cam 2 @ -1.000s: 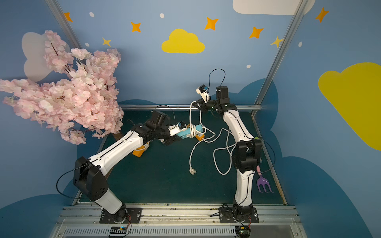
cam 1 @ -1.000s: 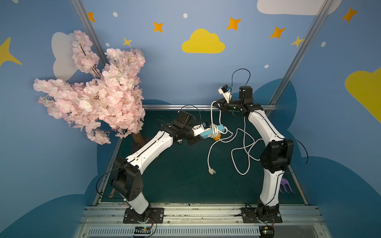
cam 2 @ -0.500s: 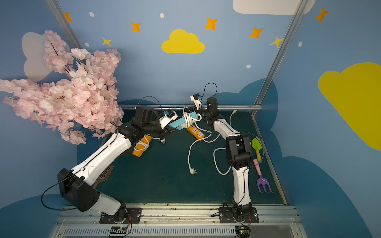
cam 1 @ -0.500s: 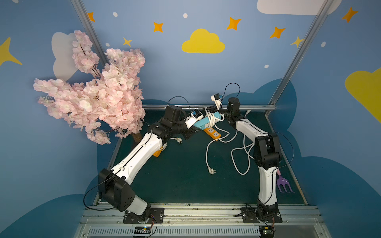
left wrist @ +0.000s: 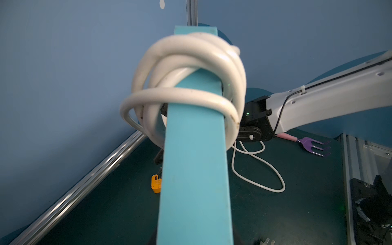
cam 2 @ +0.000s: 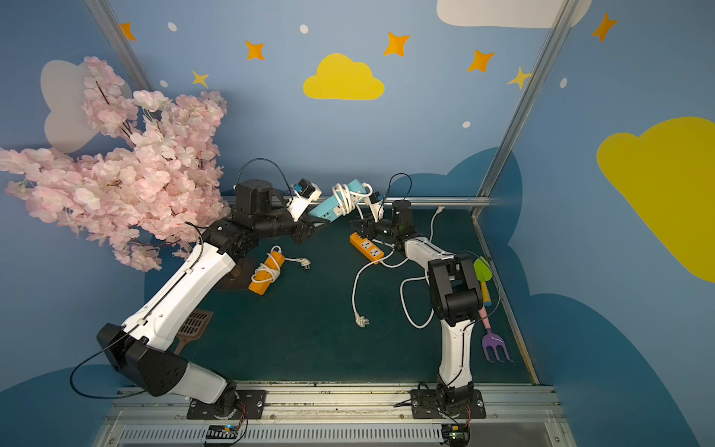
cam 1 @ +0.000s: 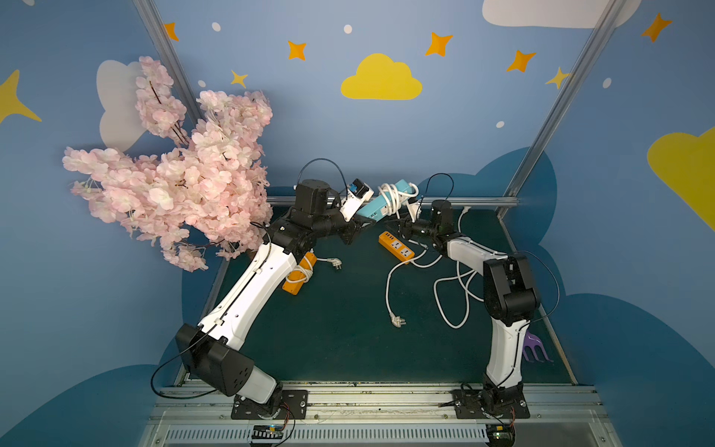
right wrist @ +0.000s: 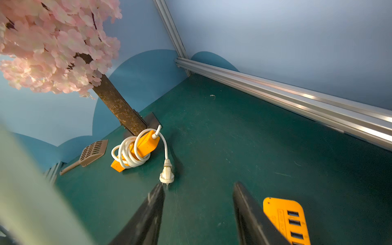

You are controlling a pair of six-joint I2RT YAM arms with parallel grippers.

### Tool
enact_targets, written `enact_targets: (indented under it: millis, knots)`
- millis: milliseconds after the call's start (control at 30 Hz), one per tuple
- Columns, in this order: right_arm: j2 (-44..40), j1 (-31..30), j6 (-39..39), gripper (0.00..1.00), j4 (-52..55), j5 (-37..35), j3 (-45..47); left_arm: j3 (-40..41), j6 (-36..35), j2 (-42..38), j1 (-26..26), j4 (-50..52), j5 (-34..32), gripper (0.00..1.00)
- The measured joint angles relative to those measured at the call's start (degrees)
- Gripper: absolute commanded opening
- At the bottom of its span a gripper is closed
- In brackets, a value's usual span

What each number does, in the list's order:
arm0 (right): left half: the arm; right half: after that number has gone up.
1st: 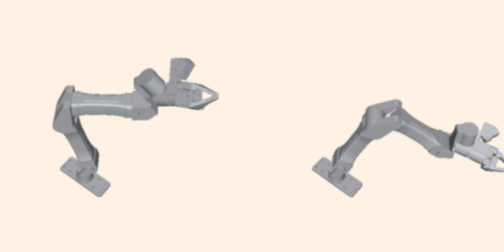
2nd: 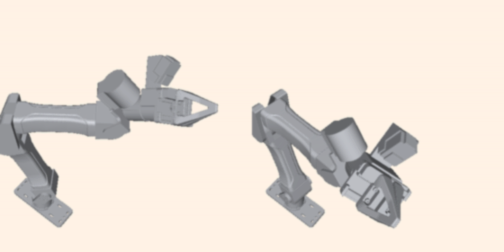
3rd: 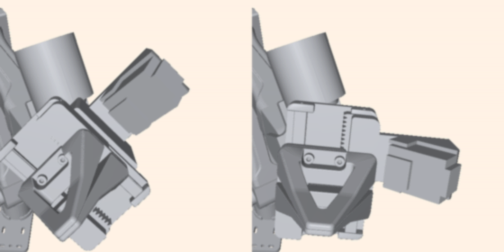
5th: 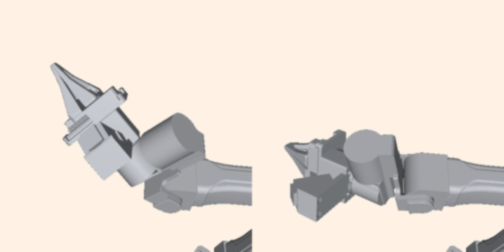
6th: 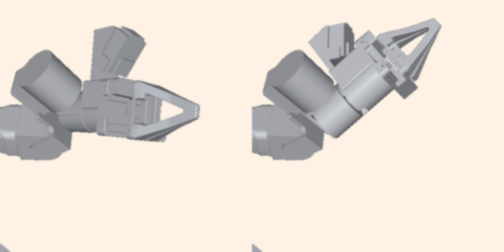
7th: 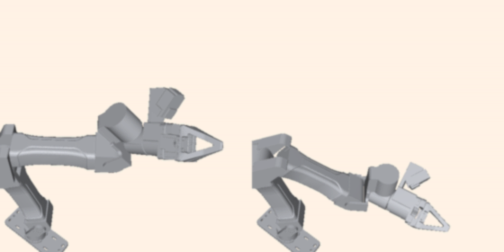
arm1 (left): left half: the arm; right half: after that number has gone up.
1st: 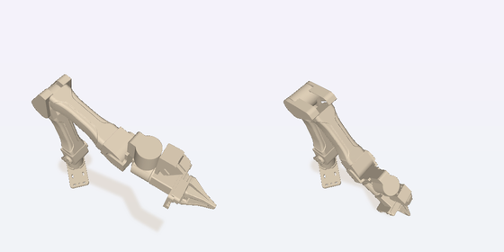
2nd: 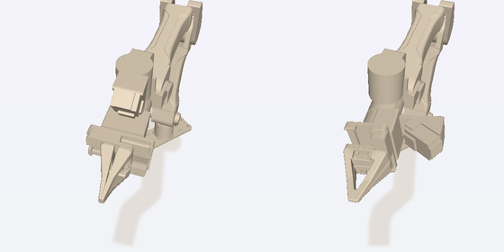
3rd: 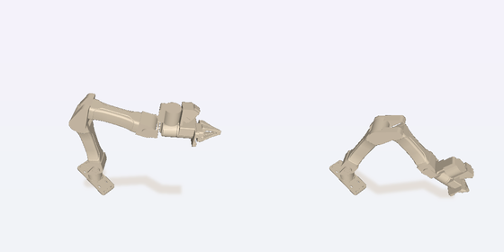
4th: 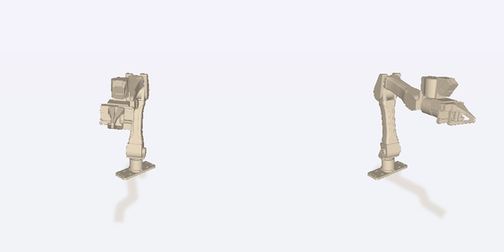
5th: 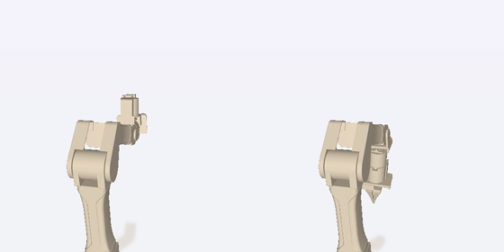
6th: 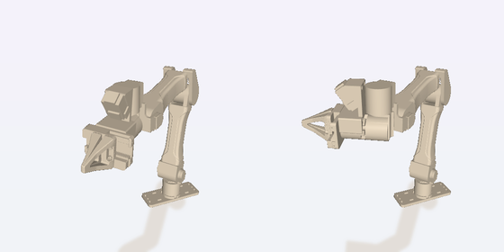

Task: Wrap the cord around the power strip
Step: Wrap the power cord around the power strip.

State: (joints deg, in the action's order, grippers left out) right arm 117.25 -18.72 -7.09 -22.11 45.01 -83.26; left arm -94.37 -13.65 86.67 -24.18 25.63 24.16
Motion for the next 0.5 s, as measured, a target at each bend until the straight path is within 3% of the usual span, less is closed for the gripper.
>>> enact_targets:
  millis: [100, 333, 500]
  knots:
    - [-1.14, -0.17, 2.14, 0.47, 0.15, -0.81, 1.62, -1.53, 2.47, 0.28, 1.01, -0.02, -0.17, 0.02]
    - [-4.68, -2.69, 5.99, 0.02, 0.96, -3.93, 9.4, -5.64, 9.35, 4.55, 5.86, -0.46, -1.7, 0.03]
    - [-11.8, -8.44, 10.82, 0.0, 5.09, -9.51, 16.09, -11.23, 10.47, 11.72, 9.64, 2.19, -5.73, 0.02]
